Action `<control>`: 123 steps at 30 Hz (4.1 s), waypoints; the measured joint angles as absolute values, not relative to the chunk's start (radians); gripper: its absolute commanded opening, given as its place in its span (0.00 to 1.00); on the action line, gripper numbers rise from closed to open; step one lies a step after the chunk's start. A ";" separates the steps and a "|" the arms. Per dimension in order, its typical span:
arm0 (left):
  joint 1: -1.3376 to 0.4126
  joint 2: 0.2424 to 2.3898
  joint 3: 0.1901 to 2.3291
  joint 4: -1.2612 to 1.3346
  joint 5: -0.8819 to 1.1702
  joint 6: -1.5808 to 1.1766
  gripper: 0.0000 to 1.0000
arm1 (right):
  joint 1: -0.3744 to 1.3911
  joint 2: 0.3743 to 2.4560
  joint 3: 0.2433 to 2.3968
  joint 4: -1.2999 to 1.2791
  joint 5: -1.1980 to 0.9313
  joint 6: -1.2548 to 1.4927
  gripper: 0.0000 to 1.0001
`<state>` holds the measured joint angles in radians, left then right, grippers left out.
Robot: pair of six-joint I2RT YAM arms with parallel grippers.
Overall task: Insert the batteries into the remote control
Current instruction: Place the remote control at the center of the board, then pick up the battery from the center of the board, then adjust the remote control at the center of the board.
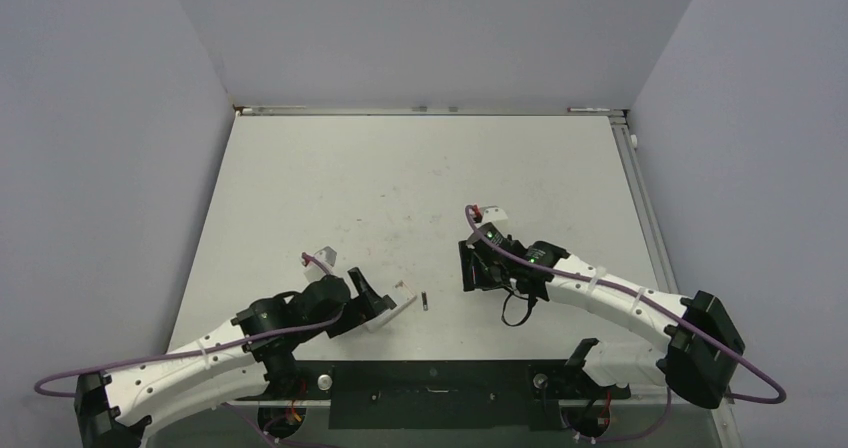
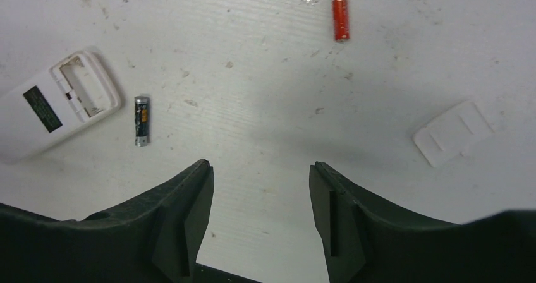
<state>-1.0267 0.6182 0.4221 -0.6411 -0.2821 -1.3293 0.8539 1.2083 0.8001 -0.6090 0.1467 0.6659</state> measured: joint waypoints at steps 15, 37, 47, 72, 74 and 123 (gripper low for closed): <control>-0.706 0.904 0.595 -0.613 -0.232 -0.962 0.50 | 1.003 1.337 0.818 -0.513 0.116 0.665 0.49; -0.640 1.045 0.446 -0.350 -0.048 -0.877 0.32 | 1.100 1.567 0.902 -0.402 0.077 0.723 0.41; -0.578 1.036 0.408 -0.289 0.018 -0.875 0.32 | 1.121 1.660 0.945 -0.399 0.117 0.753 0.37; -0.553 1.121 0.344 -0.102 0.136 -0.877 0.22 | 1.121 1.711 0.985 -0.420 0.187 0.794 0.09; -0.554 1.121 0.338 -0.090 0.147 -0.881 0.20 | 1.121 1.696 0.970 -0.424 0.193 0.797 0.09; -0.883 0.783 0.155 -0.181 0.055 -1.324 0.25 | 1.160 1.432 0.853 -0.508 0.126 0.615 0.08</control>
<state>-0.8833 0.7830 0.1555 -0.1814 0.0551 -1.3239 1.1603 1.4319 0.8532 -0.5076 0.1257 0.6147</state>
